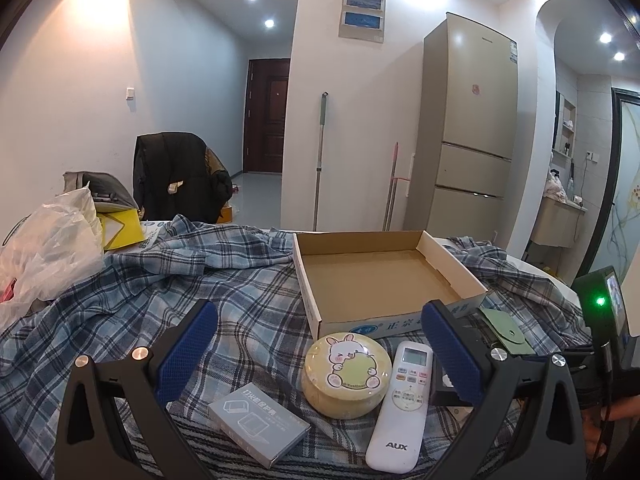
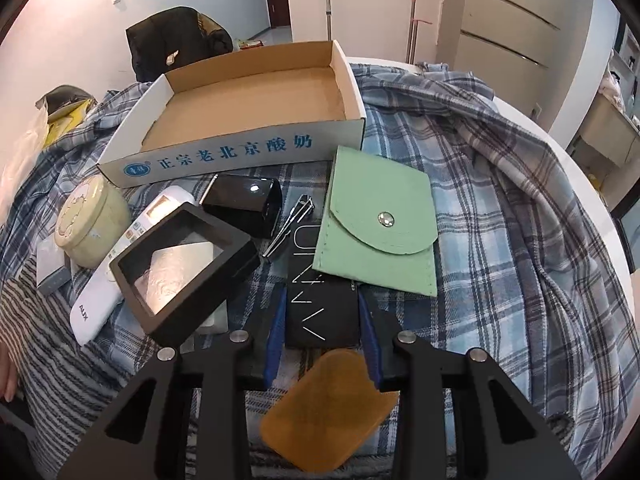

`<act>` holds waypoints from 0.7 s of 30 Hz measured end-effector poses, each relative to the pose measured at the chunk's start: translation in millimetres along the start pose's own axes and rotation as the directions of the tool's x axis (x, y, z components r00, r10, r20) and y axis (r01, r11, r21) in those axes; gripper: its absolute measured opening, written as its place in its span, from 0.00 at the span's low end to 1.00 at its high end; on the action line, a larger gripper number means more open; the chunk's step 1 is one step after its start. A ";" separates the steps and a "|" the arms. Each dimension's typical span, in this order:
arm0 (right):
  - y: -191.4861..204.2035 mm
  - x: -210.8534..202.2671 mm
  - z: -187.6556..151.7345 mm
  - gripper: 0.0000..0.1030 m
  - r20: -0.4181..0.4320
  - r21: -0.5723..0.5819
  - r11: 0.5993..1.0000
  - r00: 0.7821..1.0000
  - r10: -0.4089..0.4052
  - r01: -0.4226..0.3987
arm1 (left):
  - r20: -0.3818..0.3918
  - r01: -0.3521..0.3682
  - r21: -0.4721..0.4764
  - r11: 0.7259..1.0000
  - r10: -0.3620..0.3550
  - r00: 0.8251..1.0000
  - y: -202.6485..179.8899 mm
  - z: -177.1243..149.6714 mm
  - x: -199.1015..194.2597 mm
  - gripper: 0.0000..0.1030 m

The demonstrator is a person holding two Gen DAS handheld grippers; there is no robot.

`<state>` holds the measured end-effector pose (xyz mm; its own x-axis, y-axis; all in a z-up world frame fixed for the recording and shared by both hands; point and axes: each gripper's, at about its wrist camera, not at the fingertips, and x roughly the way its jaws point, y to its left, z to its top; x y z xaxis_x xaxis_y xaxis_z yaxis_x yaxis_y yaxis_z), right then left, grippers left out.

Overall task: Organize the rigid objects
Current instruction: 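Grasp the black UNIV box with the right gripper while the left grasps the yellow bunny tin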

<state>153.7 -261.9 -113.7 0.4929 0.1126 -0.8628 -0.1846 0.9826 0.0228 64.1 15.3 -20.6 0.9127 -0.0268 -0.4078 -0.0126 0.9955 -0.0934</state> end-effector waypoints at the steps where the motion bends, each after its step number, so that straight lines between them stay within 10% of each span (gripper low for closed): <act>1: -0.6 -3.7 -0.5 0.32 0.014 0.001 1.000 1.000 0.007 -0.007 | -0.010 0.005 0.002 1.000 -0.005 1.000 -0.1 0.3 0.7 1.00; 11: 12.4 -40.3 -2.6 0.32 0.190 -0.076 0.989 0.972 0.140 -0.127 | -0.190 0.058 0.032 0.998 -0.051 0.980 4.7 17.0 24.9 1.00; 21: 2.0 -51.6 -0.3 0.32 0.230 -0.027 0.987 0.960 0.158 -0.156 | -0.543 0.123 0.108 0.986 -0.045 0.838 -10.5 -11.9 99.5 1.00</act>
<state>127.7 -265.8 -69.3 0.6399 0.2972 -0.7087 -0.2817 0.9487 0.1435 150.2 1.2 -71.0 0.5438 -0.1161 -0.8311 0.1441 0.9886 -0.0438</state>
